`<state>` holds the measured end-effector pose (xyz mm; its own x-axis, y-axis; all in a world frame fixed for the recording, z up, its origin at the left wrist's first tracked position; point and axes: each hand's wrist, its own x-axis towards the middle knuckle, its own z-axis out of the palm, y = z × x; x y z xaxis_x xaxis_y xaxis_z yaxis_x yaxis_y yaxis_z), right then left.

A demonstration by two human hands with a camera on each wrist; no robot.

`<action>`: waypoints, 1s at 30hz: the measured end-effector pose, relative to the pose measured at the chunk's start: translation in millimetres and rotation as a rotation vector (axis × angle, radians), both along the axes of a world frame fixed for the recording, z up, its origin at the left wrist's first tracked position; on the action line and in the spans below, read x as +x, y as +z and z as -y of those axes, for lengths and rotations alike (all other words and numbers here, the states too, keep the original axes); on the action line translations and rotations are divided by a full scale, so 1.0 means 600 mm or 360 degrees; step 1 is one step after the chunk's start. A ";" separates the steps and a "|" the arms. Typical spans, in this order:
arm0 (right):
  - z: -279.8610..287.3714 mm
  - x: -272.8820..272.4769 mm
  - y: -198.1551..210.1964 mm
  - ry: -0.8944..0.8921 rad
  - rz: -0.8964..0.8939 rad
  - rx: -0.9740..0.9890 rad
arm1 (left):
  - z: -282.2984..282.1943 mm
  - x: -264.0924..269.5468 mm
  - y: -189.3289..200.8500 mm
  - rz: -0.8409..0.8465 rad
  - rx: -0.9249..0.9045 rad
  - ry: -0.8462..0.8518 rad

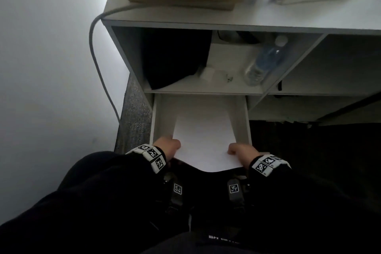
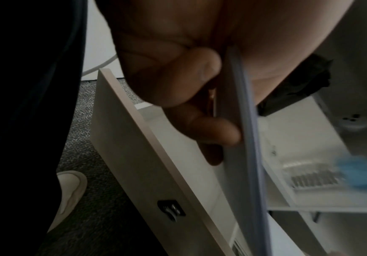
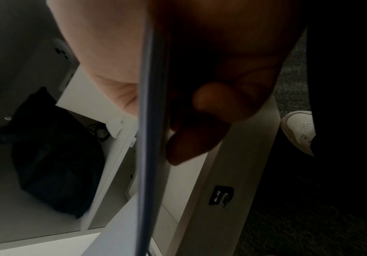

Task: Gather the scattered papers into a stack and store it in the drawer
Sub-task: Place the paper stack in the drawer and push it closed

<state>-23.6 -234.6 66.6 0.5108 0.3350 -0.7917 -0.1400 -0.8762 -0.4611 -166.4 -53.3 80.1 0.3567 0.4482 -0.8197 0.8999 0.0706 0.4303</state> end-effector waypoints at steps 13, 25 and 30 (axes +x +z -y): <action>-0.073 0.069 -0.105 -0.0522 -0.0031 0.0167 | -0.062 0.076 -0.106 0.0053 0.0025 0.0101; -0.040 0.040 -0.084 -0.0469 -0.0091 0.0056 | -0.018 0.053 -0.081 -0.0093 -0.0117 -0.0340; -0.023 0.023 -0.083 -0.0033 0.0068 -0.0137 | 0.022 0.048 -0.099 -0.0379 0.0104 -0.0991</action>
